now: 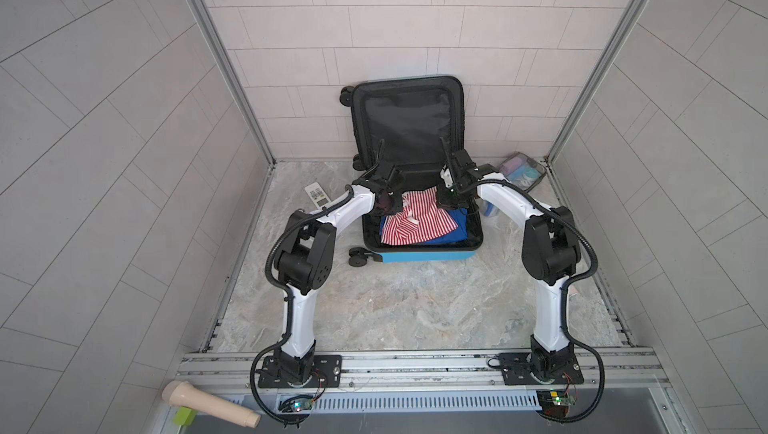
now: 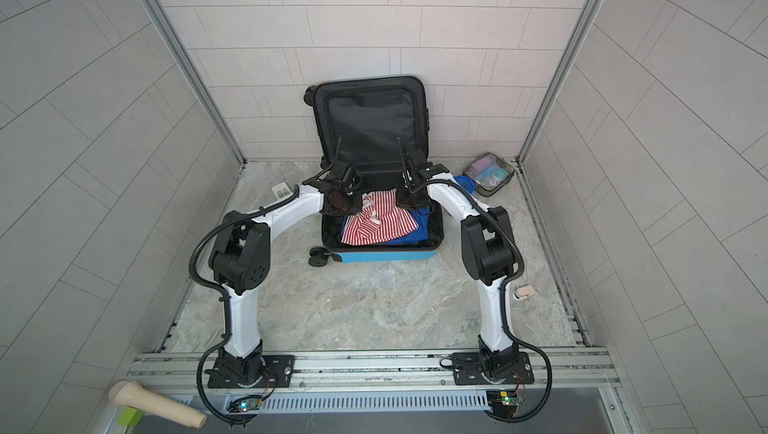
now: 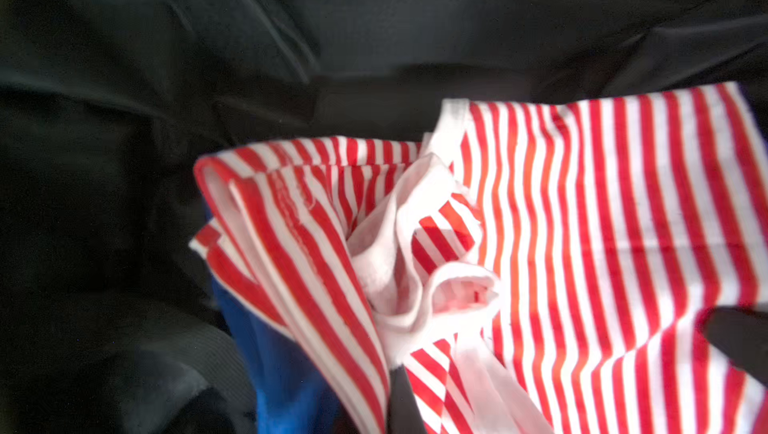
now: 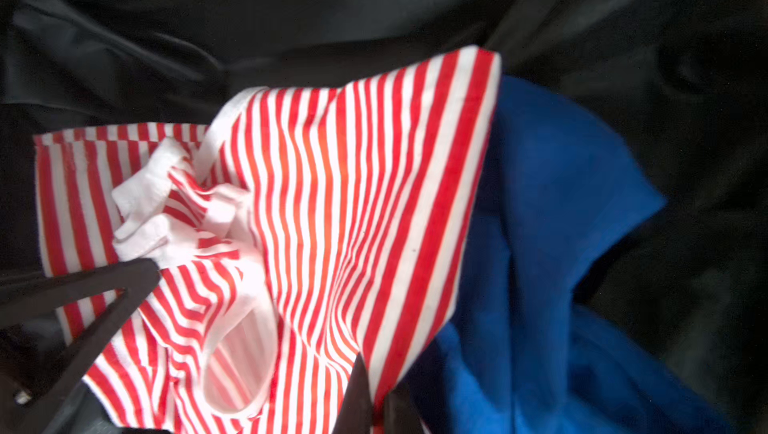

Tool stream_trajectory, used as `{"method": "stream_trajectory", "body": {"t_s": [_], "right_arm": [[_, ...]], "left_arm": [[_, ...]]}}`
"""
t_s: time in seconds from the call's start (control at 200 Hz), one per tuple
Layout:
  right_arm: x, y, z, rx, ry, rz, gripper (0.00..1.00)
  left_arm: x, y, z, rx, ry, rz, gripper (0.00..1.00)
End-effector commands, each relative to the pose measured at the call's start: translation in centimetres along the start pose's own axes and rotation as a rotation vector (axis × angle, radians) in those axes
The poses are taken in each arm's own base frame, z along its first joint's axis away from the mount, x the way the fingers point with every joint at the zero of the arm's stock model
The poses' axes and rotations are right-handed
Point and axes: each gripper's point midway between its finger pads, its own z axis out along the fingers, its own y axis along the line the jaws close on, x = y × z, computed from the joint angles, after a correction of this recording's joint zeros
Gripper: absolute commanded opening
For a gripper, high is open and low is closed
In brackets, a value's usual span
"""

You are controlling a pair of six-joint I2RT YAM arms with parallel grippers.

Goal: Pack the luggage
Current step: 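Lower the striped cloth onto the blue T-shirt and open both grippers, then move the right gripper to the clear toiletry pouch while the left gripper withdraws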

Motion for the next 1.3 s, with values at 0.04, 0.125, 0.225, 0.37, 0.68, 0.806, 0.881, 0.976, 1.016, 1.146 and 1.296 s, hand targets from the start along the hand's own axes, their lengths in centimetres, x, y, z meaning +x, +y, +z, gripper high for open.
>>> {"method": "stream_trajectory", "body": {"t_s": [0.04, 0.125, 0.225, 0.37, 0.68, 0.806, 0.881, 0.976, 1.016, 1.146, 1.296], "right_arm": [[-0.9, -0.3, -2.1, 0.026, -0.033, -0.026, 0.24], [-1.4, 0.1, -3.5, 0.024, -0.062, -0.048, 0.4], [-1.9, 0.3, -5.4, 0.03, -0.094, -0.066, 0.49], [-2.2, 0.3, -7.5, 0.053, -0.13, -0.079, 0.55], [-2.8, 0.0, -12.7, 0.116, -0.217, -0.109, 0.59], [-2.9, -0.2, -14.9, 0.138, -0.246, -0.123, 0.6], [-3.0, -0.3, -16.2, 0.145, -0.273, -0.121, 0.61], [-3.3, -1.0, -17.9, 0.162, -0.311, -0.111, 0.63], [-3.4, -1.3, -18.7, 0.168, -0.328, -0.106, 0.64], [-3.4, -2.7, -21.0, 0.206, -0.377, -0.097, 0.68], [-3.3, -5.1, -23.1, 0.25, -0.441, -0.047, 0.72]], "left_arm": [[0.4, 1.3, 1.0, -0.029, 0.043, 0.0, 0.0], [0.5, 1.7, 1.4, -0.037, 0.051, -0.009, 0.0], [0.4, 2.0, 1.6, -0.041, 0.054, -0.014, 0.0], [0.5, 2.4, 1.9, -0.051, 0.06, -0.018, 0.0], [0.1, 2.8, 1.7, -0.059, 0.061, -0.011, 0.0], [-0.1, 2.8, 1.5, -0.057, 0.061, -0.01, 0.0], [-0.5, 2.7, 1.0, -0.057, 0.055, -0.003, 0.1], [-1.5, 2.1, -0.6, -0.042, 0.02, 0.007, 0.4], [-2.1, 1.8, -1.5, -0.035, -0.003, 0.012, 0.49], [-4.2, 0.6, -5.6, 0.003, -0.09, 0.035, 0.64], [-6.5, -0.8, -11.4, 0.049, -0.212, 0.065, 0.86]]}}
